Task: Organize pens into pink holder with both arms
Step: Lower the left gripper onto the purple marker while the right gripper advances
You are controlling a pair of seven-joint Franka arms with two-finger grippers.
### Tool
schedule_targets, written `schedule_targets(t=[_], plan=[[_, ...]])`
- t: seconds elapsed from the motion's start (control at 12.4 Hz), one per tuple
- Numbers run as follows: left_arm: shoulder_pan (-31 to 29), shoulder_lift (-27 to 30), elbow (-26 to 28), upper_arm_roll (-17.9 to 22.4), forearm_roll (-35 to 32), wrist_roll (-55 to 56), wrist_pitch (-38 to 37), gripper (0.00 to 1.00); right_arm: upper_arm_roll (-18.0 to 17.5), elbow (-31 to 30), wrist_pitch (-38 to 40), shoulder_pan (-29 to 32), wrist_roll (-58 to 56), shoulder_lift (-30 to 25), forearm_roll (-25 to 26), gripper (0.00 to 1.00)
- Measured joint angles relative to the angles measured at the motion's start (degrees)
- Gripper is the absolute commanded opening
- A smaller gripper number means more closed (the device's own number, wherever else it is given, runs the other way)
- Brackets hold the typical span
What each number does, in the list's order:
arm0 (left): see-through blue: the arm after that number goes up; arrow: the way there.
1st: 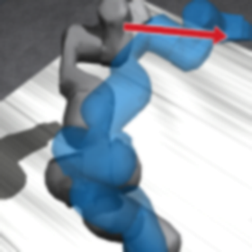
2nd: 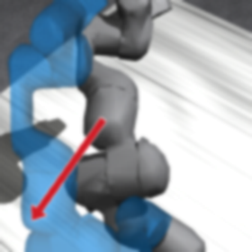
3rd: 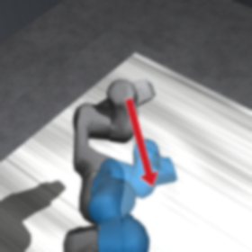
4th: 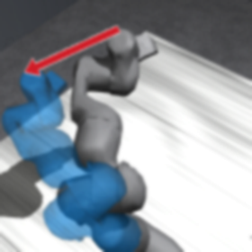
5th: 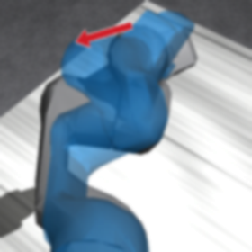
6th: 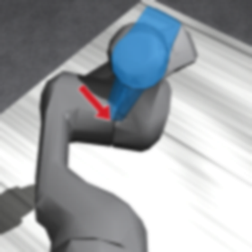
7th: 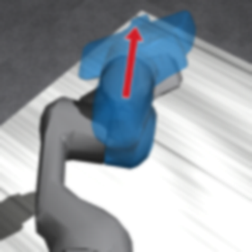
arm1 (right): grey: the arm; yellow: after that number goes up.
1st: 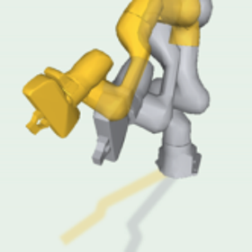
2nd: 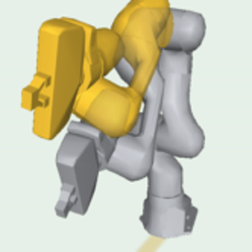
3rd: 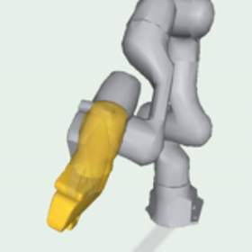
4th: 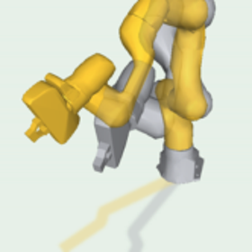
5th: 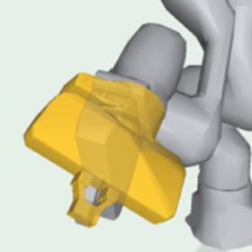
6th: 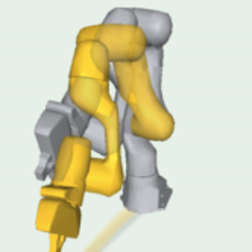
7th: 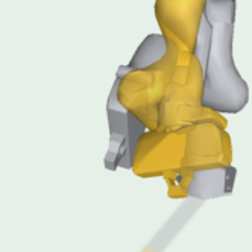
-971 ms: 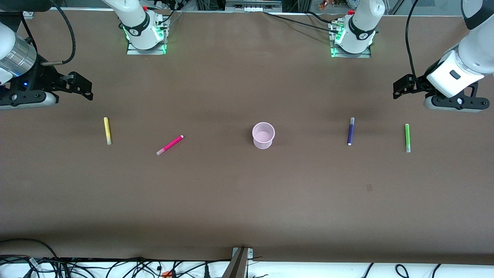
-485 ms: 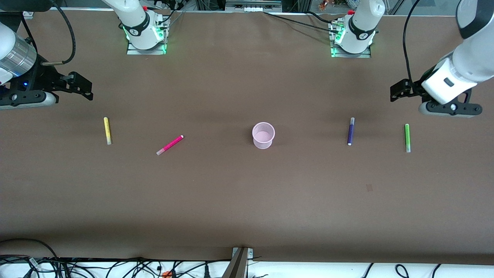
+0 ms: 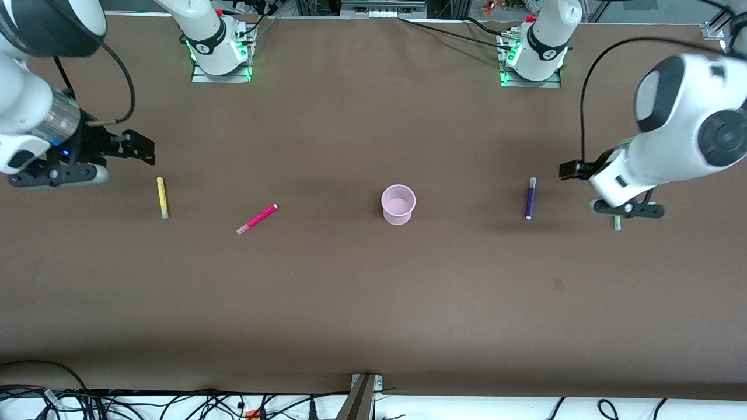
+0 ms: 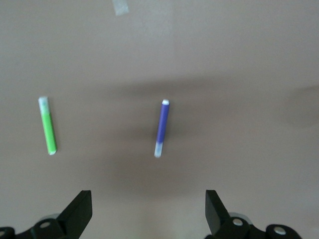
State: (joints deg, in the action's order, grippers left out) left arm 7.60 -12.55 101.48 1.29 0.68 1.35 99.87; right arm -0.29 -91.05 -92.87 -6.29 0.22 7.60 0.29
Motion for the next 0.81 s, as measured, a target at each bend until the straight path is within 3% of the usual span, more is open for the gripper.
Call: schedule_targets(t=[0.49,0.81], plan=[[1.1,-3.1,18.0,-1.4,0.0,-7.2,32.1,1.00,-0.1,-0.1,1.7,0.0,0.0,3.0,0.0,1.00],[0.9,-10.1,20.6,-1.2,0.0,-12.3,43.5,1.00,-0.3,-0.1,1.6,-0.2,1.0,3.2,0.0,1.00]])
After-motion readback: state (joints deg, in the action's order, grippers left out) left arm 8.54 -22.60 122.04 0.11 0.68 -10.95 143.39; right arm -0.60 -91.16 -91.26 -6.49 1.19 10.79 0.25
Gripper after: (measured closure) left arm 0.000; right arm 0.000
